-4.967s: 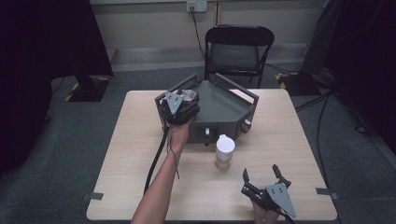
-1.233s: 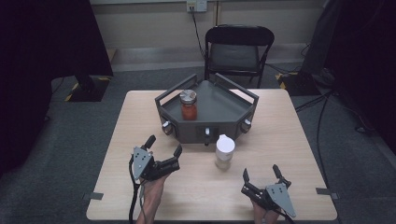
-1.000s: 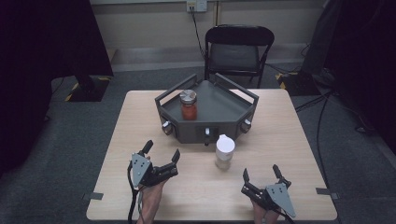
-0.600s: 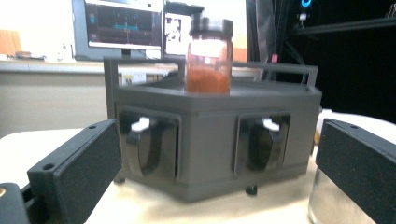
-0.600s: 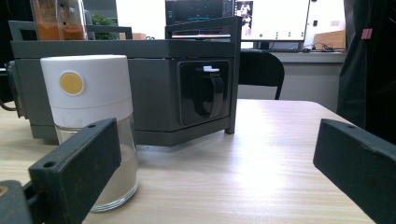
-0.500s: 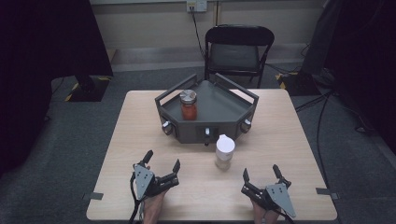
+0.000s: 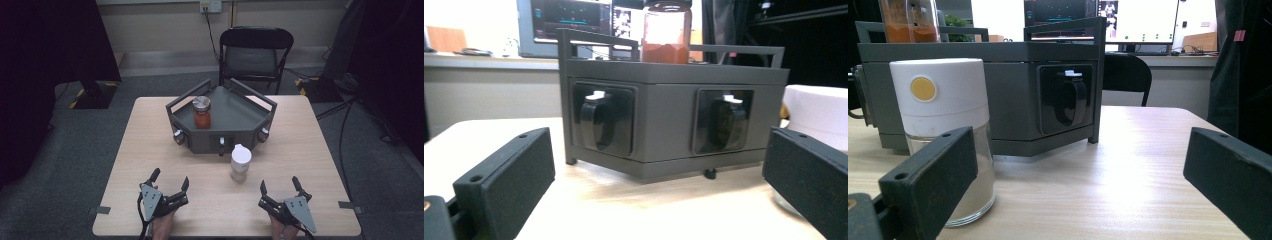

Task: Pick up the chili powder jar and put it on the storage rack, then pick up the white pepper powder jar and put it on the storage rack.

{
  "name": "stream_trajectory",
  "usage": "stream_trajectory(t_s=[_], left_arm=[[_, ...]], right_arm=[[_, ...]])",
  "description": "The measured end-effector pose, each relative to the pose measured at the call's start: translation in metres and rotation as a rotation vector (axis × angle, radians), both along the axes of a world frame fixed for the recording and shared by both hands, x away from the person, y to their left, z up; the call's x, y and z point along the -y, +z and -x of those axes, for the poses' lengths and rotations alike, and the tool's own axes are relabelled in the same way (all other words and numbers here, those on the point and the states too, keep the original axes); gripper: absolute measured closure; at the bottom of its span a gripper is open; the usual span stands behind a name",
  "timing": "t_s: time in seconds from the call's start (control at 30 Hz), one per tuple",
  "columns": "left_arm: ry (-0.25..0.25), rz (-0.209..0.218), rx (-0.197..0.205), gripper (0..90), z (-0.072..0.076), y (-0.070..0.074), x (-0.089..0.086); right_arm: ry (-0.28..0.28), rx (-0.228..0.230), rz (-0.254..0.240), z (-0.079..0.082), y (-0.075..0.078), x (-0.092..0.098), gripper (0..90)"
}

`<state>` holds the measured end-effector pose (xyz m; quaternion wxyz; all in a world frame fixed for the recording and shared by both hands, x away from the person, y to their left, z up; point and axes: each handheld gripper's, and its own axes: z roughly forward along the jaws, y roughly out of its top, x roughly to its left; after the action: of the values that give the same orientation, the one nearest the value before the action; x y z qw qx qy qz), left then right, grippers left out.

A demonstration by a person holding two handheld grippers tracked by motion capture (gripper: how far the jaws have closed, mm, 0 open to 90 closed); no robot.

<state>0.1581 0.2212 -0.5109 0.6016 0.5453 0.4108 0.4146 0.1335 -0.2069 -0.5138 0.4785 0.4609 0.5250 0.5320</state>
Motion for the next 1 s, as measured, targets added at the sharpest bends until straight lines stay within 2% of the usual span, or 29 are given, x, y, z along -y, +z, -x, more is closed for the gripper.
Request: stream_trajectory(t_s=[0.13, 0.2, 0.37, 0.47, 0.6, 0.77, 1.0], left_arm=[[0.007, -0.007, 0.0, 0.0, 0.0, -0.005, 0.0], [0.014, -0.026, -0.003, 0.0, -0.001, -0.006, 0.001], [0.025, -0.013, -0.012, 0.0, 0.0, -0.01, 0.0], [0.039, -0.019, -0.019, 0.0, 0.0, -0.009, 0.001], [0.064, -0.049, -0.031, 0.0, 0.0, -0.006, 0.007], [0.088, -0.047, -0.036, 0.2, 0.001, -0.006, 0.011], [0.09, -0.047, -0.036, 0.0, 0.001, -0.006, 0.011]], right_arm=[[0.0, -0.001, 0.0, 0.0, 0.0, 0.0, 0.0], [-0.001, 0.001, 0.0, 0.0, 0.0, 0.0, 0.0], [-0.003, -0.002, 0.0, 0.0, 0.0, -0.001, 0.0], [-0.002, -0.001, 0.0, 0.0, 0.0, 0.0, 0.0], [-0.003, -0.003, 0.001, 0.0, 0.0, -0.001, 0.0], [-0.007, -0.004, 0.002, 0.0, 0.001, -0.001, 0.0], [-0.008, -0.004, 0.002, 0.0, 0.001, -0.002, 0.0]])
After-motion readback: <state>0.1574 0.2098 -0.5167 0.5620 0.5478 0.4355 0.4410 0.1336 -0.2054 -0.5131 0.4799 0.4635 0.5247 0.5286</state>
